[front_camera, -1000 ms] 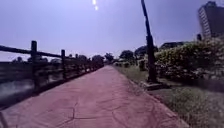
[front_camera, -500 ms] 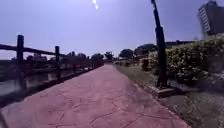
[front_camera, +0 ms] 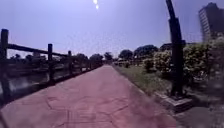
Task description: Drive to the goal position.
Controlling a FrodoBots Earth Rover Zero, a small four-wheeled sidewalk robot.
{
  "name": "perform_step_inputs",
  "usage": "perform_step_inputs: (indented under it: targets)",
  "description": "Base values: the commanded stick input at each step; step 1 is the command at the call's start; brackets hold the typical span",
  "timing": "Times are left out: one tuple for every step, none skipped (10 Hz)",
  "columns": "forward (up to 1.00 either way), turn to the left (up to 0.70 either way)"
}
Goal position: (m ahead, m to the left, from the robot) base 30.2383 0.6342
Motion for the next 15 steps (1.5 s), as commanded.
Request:
perform_step_inputs:
  targets:
    - [1.00, 0.01]
    - [1.00, 0.01]
    - [1.00, 0.01]
    - [1.00, 0.01]
    - [1.00, 0.01]
    - [1.00, 0.15]
    - [1.00, 0.41]
    - [1.00, 0.41]
    - [1.00, 0.38]
    - [1.00, 0.31]
    - [1.00, 0.01]
    - [1.00, 0.01]
    - [1.00, 0.01]
    - [1.00, 0.01]
    - [1.00, 0.01]
